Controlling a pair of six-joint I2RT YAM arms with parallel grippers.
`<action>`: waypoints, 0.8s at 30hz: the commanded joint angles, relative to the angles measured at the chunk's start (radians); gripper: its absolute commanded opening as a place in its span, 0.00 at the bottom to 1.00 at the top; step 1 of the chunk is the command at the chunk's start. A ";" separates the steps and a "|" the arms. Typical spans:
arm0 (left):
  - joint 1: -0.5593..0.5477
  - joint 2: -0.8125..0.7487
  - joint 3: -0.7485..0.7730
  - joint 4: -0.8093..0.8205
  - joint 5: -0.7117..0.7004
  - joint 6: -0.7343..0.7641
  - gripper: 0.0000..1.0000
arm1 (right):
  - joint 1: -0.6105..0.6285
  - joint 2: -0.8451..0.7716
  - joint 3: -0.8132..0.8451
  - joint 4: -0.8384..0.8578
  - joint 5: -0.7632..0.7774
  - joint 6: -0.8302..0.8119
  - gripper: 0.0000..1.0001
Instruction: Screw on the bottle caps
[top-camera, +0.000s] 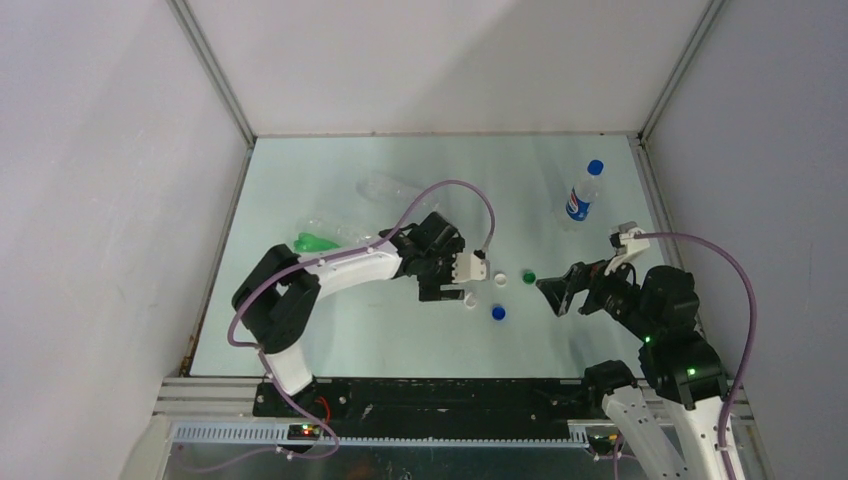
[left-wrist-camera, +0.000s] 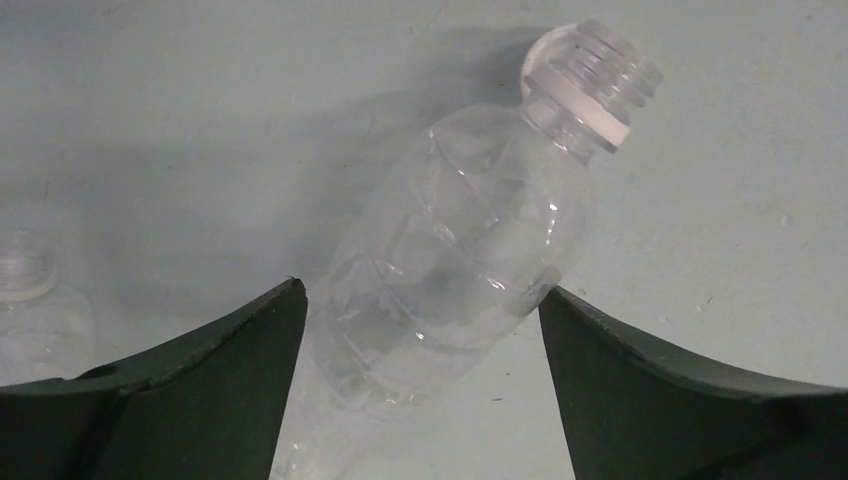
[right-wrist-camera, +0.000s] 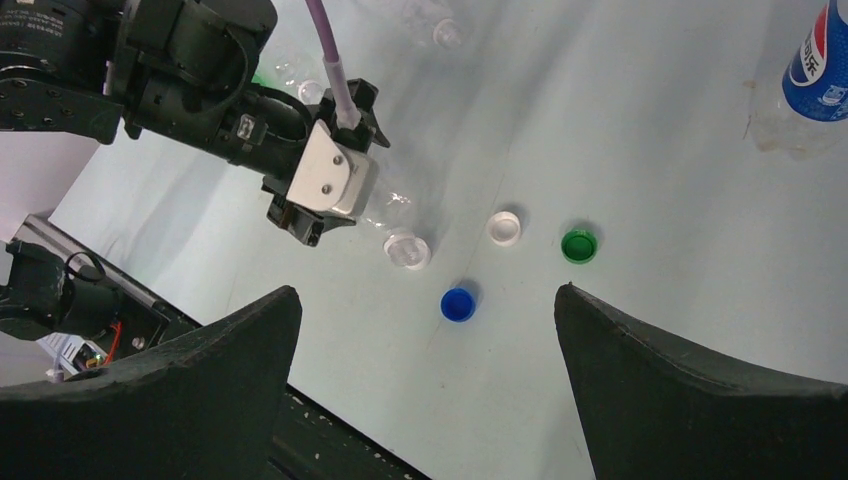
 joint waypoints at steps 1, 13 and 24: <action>0.020 0.003 0.051 -0.037 0.028 -0.101 0.89 | -0.010 0.026 0.019 0.022 -0.013 0.019 0.99; 0.020 -0.196 -0.194 0.057 -0.069 -0.596 0.77 | -0.061 0.160 0.013 0.067 -0.174 0.210 0.99; 0.021 -0.259 -0.260 0.120 -0.132 -0.774 0.82 | -0.053 0.323 -0.074 0.211 -0.249 0.277 0.99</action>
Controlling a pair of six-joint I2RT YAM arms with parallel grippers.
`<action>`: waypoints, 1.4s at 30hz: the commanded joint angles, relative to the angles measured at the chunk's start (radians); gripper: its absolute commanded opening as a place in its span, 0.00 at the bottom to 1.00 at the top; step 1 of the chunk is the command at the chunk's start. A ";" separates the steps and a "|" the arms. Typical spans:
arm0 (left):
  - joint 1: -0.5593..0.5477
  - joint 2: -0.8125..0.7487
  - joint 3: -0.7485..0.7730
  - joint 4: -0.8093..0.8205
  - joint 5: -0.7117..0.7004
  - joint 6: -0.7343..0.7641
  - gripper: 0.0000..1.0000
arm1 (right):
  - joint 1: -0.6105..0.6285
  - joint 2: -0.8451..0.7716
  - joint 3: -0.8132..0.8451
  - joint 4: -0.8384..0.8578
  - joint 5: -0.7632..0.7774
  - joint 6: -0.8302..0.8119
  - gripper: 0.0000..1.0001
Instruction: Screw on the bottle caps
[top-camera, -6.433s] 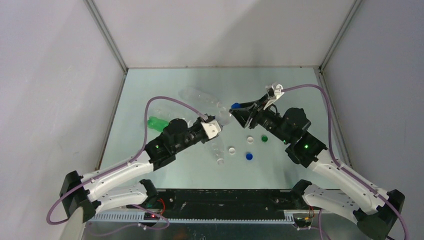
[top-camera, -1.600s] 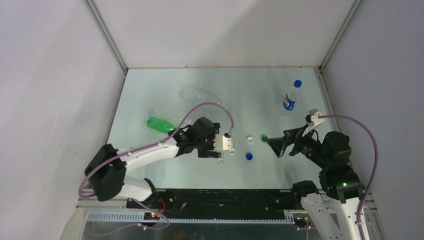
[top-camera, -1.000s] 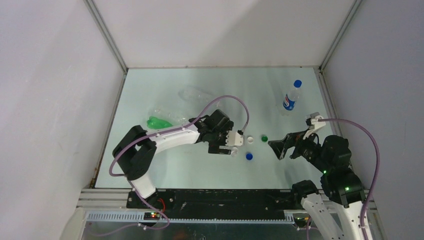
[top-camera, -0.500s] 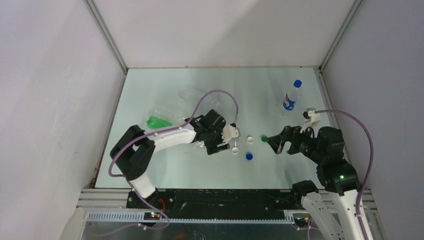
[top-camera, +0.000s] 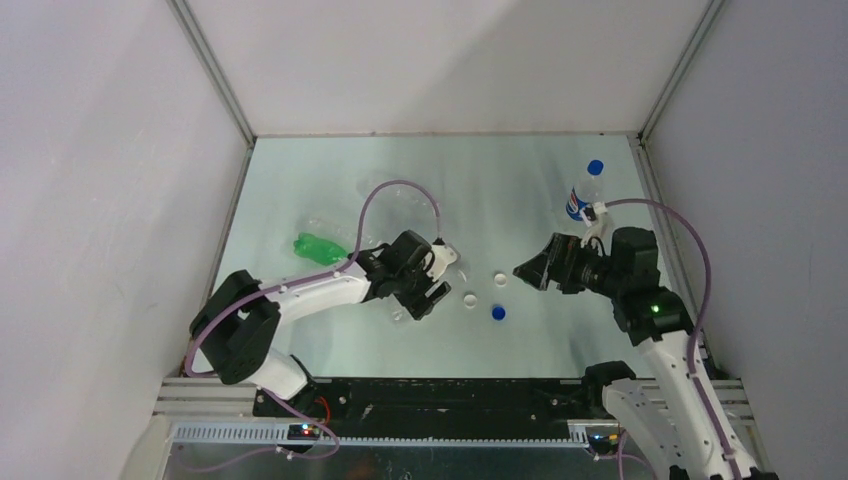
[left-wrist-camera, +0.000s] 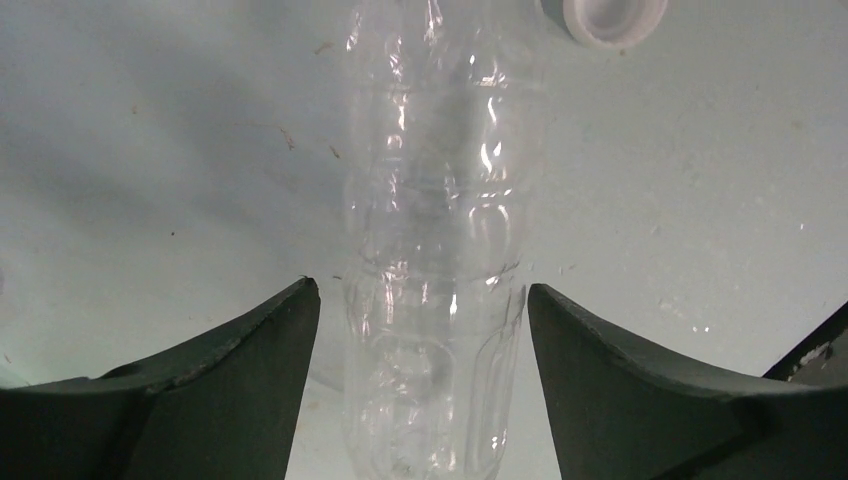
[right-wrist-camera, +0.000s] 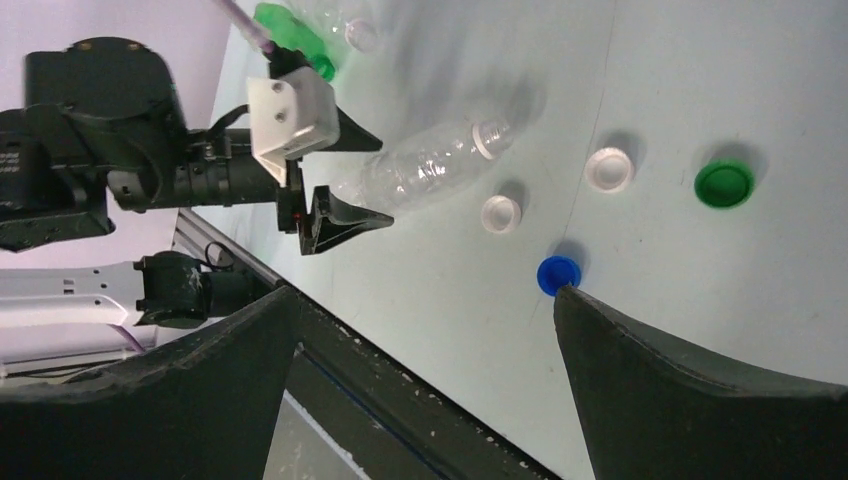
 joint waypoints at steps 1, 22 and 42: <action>0.003 -0.017 0.003 0.068 -0.037 -0.089 0.83 | 0.013 0.063 -0.015 0.076 -0.006 0.033 0.99; 0.003 0.119 0.044 0.061 -0.039 -0.086 0.69 | 0.306 0.401 0.075 -0.106 0.532 -0.002 0.99; 0.003 0.077 0.005 0.044 -0.120 -0.165 0.85 | 0.351 0.666 0.135 -0.053 0.567 0.051 0.99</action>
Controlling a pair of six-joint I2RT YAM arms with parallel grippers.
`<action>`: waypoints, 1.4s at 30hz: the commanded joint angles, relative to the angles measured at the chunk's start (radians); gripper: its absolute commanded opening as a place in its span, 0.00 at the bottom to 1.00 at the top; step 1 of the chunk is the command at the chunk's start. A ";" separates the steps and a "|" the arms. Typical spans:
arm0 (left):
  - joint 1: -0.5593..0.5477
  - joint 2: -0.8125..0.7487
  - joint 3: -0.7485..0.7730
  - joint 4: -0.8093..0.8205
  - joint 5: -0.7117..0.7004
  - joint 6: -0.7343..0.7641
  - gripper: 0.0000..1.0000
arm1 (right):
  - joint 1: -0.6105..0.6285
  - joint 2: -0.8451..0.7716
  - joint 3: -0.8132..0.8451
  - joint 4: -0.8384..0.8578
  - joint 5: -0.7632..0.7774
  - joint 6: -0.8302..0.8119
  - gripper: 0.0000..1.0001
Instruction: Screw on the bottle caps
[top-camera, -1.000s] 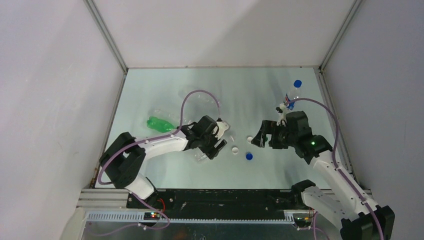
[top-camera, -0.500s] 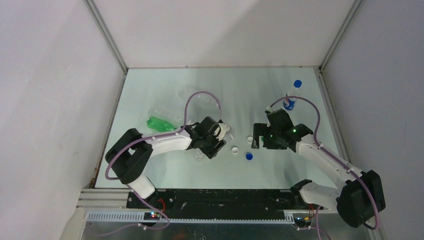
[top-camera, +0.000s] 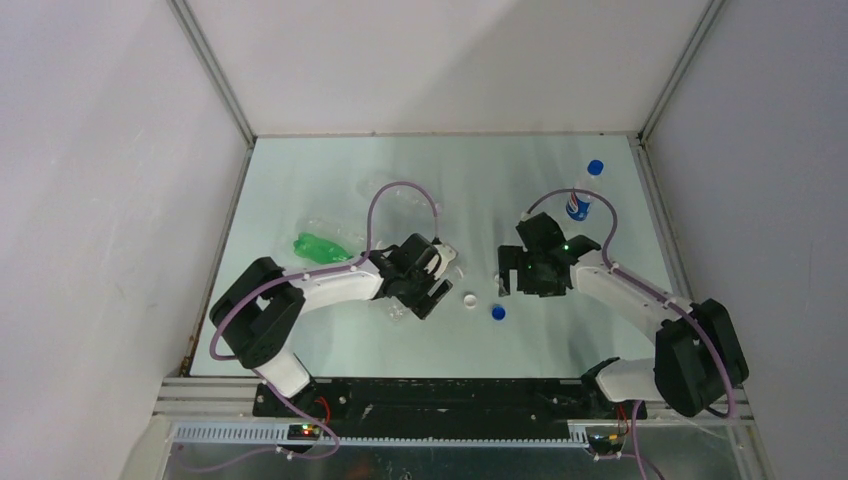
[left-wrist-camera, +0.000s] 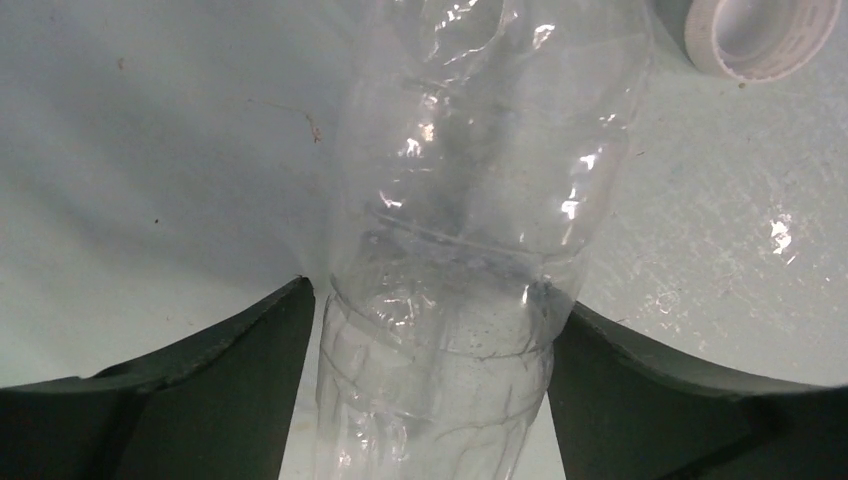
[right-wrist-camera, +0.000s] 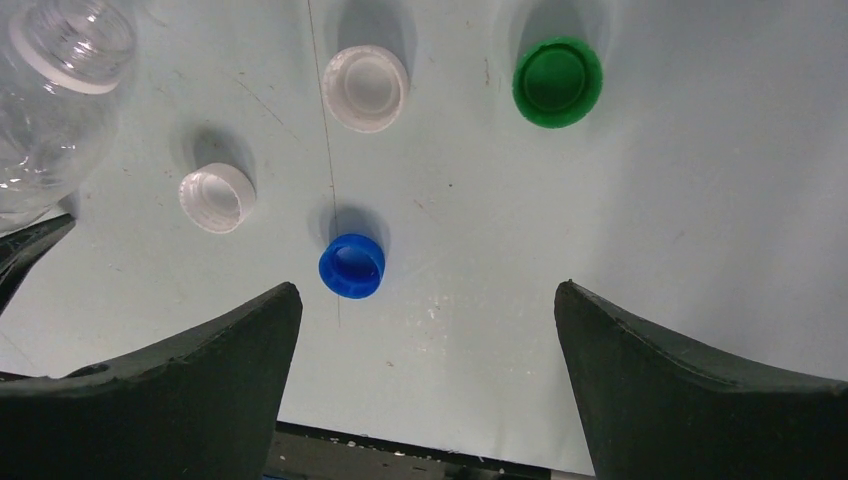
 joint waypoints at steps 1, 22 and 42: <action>0.004 -0.042 -0.009 0.002 -0.027 -0.043 0.87 | 0.027 0.045 0.039 0.038 -0.003 0.040 0.99; 0.021 -0.379 0.038 -0.057 -0.102 -0.136 1.00 | 0.114 0.182 0.032 0.053 -0.050 0.115 0.40; 0.022 -0.538 -0.029 0.125 -0.042 -0.166 0.98 | 0.083 0.219 -0.057 0.182 -0.070 0.115 0.13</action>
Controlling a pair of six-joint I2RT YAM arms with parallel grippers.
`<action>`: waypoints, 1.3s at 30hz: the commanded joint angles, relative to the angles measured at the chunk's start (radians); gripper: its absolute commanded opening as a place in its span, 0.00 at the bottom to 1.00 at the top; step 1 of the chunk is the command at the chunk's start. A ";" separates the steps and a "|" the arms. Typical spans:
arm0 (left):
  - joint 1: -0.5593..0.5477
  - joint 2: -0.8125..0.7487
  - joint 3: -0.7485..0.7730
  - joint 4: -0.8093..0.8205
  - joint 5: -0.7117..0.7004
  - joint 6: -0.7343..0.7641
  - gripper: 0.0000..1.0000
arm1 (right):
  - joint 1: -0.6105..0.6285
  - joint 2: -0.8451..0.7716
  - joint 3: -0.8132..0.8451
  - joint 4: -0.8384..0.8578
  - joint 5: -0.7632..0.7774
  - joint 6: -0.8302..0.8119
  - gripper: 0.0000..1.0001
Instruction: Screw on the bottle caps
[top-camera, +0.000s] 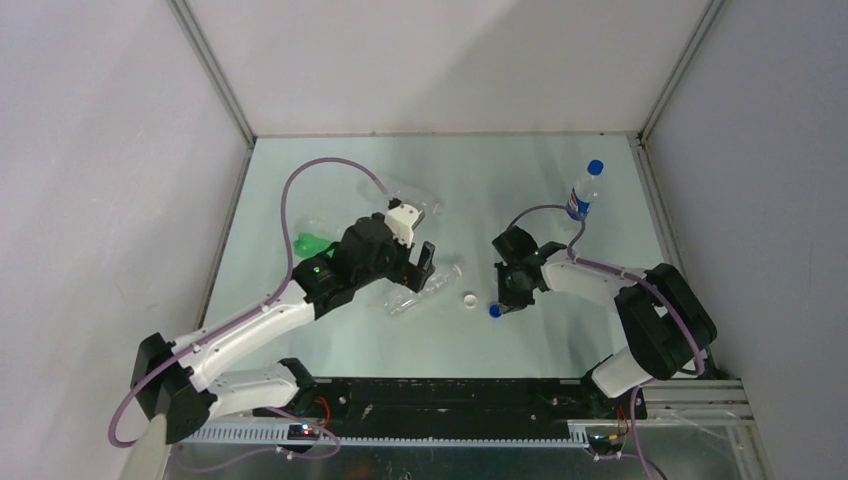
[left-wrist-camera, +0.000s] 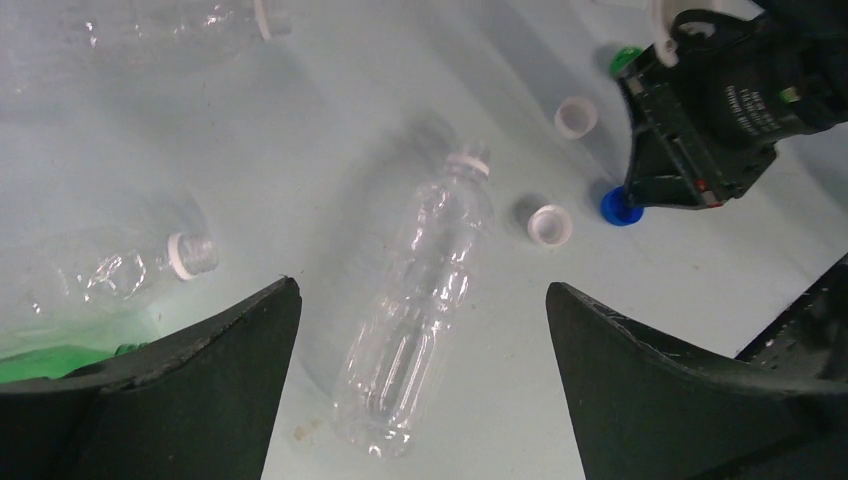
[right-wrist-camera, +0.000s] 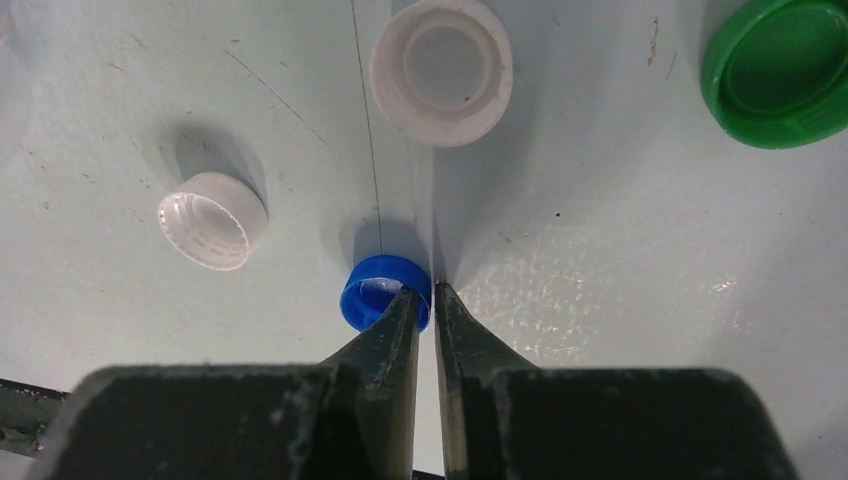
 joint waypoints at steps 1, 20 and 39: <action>0.007 -0.031 -0.020 0.107 0.045 -0.034 0.98 | -0.018 -0.005 -0.026 0.050 -0.007 -0.003 0.15; 0.005 -0.065 -0.134 0.504 0.342 0.050 0.98 | -0.302 -0.452 -0.143 0.299 -0.564 0.044 0.00; -0.058 0.072 0.012 0.847 0.824 0.176 0.80 | -0.365 -0.662 -0.142 0.909 -1.011 0.388 0.00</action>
